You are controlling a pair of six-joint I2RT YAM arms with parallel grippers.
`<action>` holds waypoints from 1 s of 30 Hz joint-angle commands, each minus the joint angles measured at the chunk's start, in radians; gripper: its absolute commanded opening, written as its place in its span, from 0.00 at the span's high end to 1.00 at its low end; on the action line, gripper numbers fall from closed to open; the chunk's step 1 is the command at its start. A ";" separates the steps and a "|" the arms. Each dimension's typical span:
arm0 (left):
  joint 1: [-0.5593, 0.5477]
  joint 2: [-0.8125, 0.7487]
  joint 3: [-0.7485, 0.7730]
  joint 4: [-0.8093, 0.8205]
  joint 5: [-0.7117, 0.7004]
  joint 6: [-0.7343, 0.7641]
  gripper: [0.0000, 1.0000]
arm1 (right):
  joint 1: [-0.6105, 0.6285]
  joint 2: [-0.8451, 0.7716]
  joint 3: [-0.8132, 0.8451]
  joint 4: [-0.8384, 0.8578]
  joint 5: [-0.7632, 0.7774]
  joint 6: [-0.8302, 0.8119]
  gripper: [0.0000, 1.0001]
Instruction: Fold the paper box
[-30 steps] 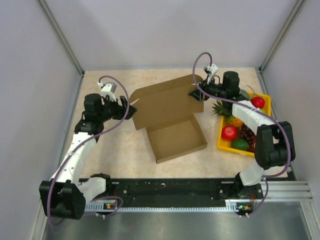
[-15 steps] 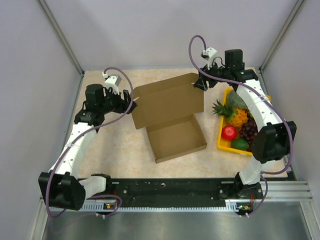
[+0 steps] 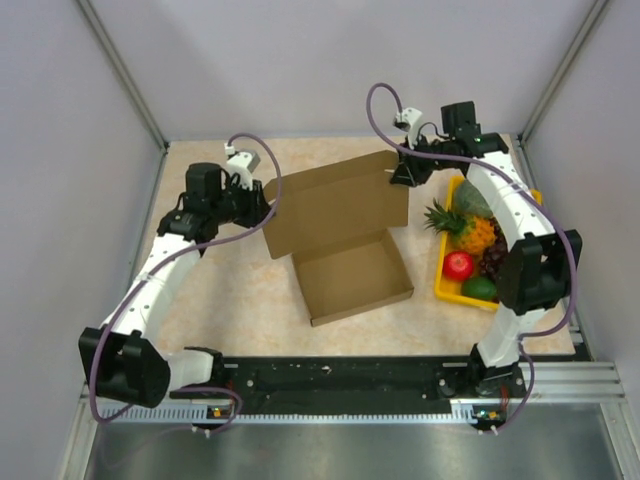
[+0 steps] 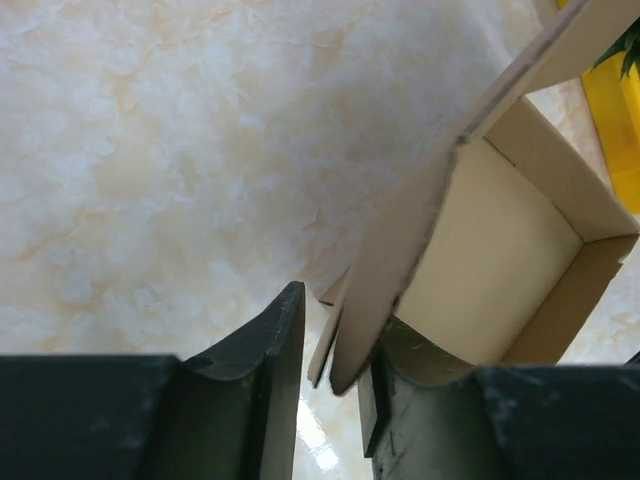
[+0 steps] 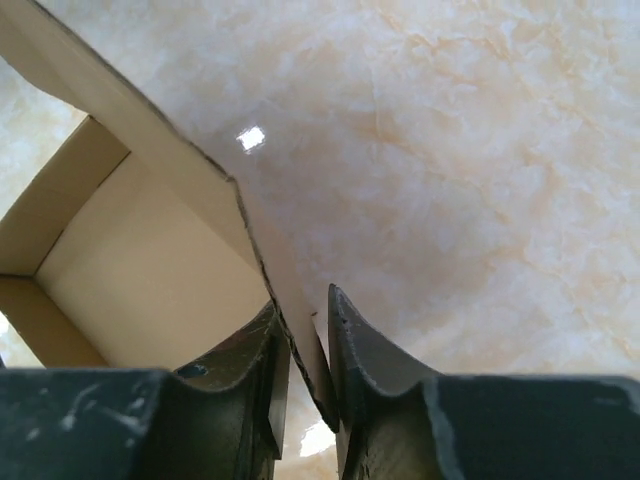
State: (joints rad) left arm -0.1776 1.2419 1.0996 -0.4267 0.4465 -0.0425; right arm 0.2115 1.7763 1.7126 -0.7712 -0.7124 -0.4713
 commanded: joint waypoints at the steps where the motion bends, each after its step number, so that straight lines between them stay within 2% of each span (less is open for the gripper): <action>1: -0.057 -0.001 0.055 -0.004 -0.118 0.010 0.75 | 0.015 0.003 0.076 0.001 -0.003 0.005 0.85; 3: -0.098 0.001 0.069 -0.009 -0.173 -0.005 0.81 | 0.035 -0.003 0.076 0.001 0.042 0.026 0.98; 4: -0.114 -0.001 0.071 -0.007 -0.198 -0.019 0.84 | 0.046 -0.008 0.070 0.006 0.059 0.037 1.00; 5: -0.129 0.002 0.074 -0.007 -0.272 -0.029 0.88 | 0.058 -0.012 0.068 0.009 0.109 0.049 1.00; 7: -0.174 0.008 0.086 -0.011 -0.331 -0.063 0.94 | 0.101 -0.031 0.047 0.021 0.168 0.104 1.00; 9: -0.207 0.014 0.106 -0.014 -0.431 -0.100 1.00 | 0.132 -0.066 0.019 0.093 0.322 0.216 1.00; 14: -0.256 0.024 0.114 0.049 -0.584 -0.221 1.00 | 0.233 -0.188 -0.192 0.358 0.670 0.451 1.00; 15: -0.261 0.024 0.112 0.063 -0.615 -0.230 1.00 | 0.244 -0.207 -0.218 0.384 0.735 0.542 1.00; 18: -0.272 0.019 0.102 0.133 -0.667 -0.257 1.00 | 0.278 -0.262 -0.304 0.482 0.897 0.684 1.00; 20: -0.276 0.022 0.094 0.175 -0.678 -0.266 1.00 | 0.304 -0.281 -0.350 0.521 0.982 0.726 1.00; 25: -0.276 0.040 0.082 0.300 -0.693 -0.264 1.00 | 0.353 -0.279 -0.393 0.610 1.106 0.809 1.00; 30: -0.276 0.044 -0.012 0.400 -0.694 -0.286 1.00 | 0.377 -0.291 -0.451 0.651 1.183 0.861 1.00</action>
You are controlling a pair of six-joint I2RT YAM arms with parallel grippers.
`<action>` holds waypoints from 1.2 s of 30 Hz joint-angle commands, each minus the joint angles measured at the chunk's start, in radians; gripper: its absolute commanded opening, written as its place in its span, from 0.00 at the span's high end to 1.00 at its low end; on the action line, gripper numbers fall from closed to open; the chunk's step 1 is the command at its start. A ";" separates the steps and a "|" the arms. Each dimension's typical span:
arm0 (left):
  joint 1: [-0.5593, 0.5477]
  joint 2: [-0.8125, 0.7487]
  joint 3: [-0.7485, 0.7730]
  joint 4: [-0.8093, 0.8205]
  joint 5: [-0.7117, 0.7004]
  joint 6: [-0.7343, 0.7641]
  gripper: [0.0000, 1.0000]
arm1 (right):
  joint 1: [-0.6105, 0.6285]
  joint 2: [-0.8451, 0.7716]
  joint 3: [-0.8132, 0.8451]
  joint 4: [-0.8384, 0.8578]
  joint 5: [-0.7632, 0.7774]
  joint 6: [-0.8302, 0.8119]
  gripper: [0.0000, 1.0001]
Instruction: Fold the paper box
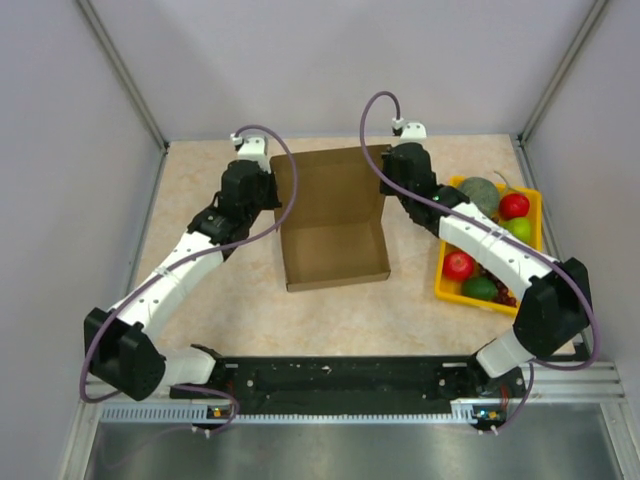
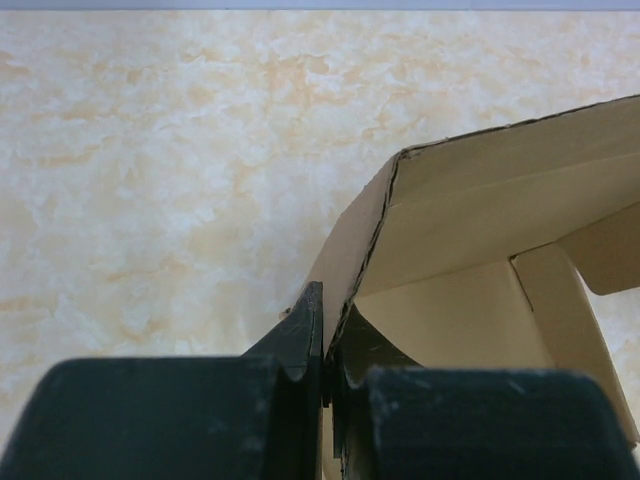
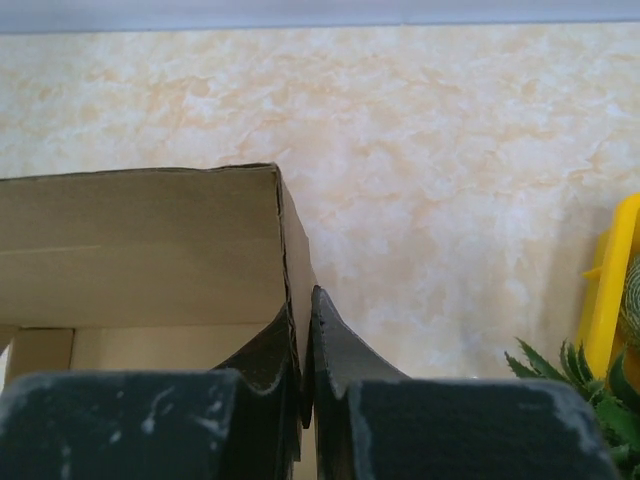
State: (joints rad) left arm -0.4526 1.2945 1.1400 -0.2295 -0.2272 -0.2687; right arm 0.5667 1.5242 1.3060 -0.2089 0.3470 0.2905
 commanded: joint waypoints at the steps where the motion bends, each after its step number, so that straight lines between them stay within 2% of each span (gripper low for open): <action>1: -0.001 -0.011 -0.071 0.220 -0.026 -0.070 1.00 | 0.025 -0.044 -0.057 0.107 0.124 0.102 1.00; 4: 0.002 -0.014 -0.108 0.289 -0.018 -0.087 1.00 | 0.033 -0.048 -0.076 0.115 0.124 0.082 1.00; 12: 0.002 -0.023 -0.106 0.234 0.006 -0.225 0.97 | 0.038 -0.079 -0.093 0.101 0.099 0.048 1.00; 15: 0.000 -0.009 -0.079 0.164 0.014 -0.280 1.00 | 0.058 -0.079 -0.082 0.076 0.133 0.055 1.00; 20: -0.003 -0.018 -0.130 0.170 0.015 -0.357 1.00 | 0.085 -0.082 -0.097 0.069 0.178 0.094 1.00; 27: -0.020 -0.049 -0.201 0.251 0.040 -0.304 0.97 | 0.121 -0.101 -0.172 0.095 0.224 0.067 1.00; 30: -0.035 -0.080 -0.262 0.323 0.042 -0.267 0.96 | 0.121 -0.125 -0.255 0.201 0.196 -0.002 1.00; 33: -0.052 -0.101 -0.307 0.352 0.013 -0.219 0.99 | 0.121 -0.130 -0.252 0.210 0.192 -0.046 0.92; 34: -0.054 -0.103 -0.310 0.346 0.006 -0.208 0.99 | 0.121 -0.142 -0.249 0.210 0.167 -0.060 0.82; 36: -0.054 -0.109 -0.316 0.340 0.000 -0.172 1.00 | 0.121 -0.157 -0.255 0.213 0.123 -0.114 0.72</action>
State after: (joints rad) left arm -0.4866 1.2018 0.8524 0.0830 -0.2520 -0.4900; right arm 0.6720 1.4094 1.0622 -0.0219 0.5579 0.2672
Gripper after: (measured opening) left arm 0.021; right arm 0.211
